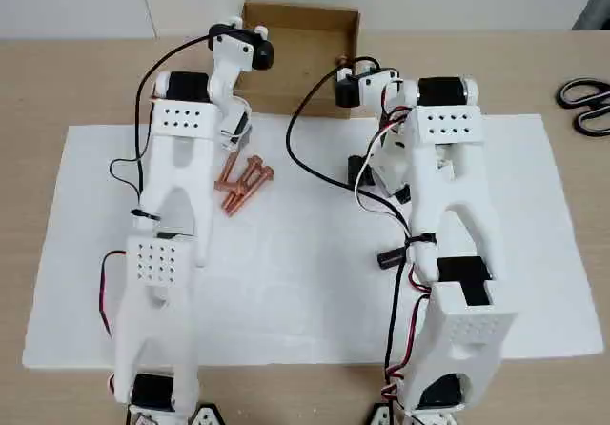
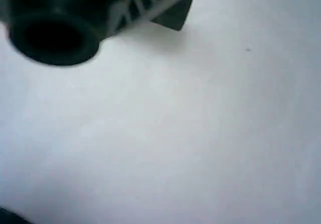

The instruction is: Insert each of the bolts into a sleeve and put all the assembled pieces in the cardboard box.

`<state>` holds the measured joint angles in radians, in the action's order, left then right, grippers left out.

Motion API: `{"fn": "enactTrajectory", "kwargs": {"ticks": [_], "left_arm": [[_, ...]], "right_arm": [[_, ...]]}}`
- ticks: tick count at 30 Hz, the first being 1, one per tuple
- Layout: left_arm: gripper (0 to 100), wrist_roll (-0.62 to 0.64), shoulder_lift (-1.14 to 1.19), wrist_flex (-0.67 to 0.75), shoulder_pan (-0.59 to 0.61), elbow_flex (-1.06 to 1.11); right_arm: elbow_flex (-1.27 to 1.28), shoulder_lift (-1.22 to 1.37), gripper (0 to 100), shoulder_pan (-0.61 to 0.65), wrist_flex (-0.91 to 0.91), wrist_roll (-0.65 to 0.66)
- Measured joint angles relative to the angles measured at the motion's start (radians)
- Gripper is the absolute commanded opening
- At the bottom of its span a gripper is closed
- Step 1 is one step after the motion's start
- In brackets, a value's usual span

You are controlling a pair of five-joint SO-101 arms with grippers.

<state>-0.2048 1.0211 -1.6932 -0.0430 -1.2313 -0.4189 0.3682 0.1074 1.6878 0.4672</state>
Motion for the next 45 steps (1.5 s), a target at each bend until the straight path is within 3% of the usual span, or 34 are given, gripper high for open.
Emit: {"fn": "enactTrajectory", "kwargs": {"ticks": [27, 37, 41, 45], "left_arm": [[11, 0.032, 0.143, 0.017, -0.002, -0.063], [8, 0.034, 0.166, 0.02, -0.008, -0.069], [1, 0.04, 0.167, 0.02, -0.009, -0.069], [1, 0.058, 0.167, 0.02, -0.015, -0.069]], "right_arm": [[0.0, 0.0, 0.4, 0.0, 0.0, 0.0], [0.0, 0.0, 0.4, 0.0, 0.0, 0.0], [0.0, 0.0, 0.4, 0.0, 0.0, 0.0], [0.0, 0.0, 0.4, 0.0, 0.0, 0.0]]}}
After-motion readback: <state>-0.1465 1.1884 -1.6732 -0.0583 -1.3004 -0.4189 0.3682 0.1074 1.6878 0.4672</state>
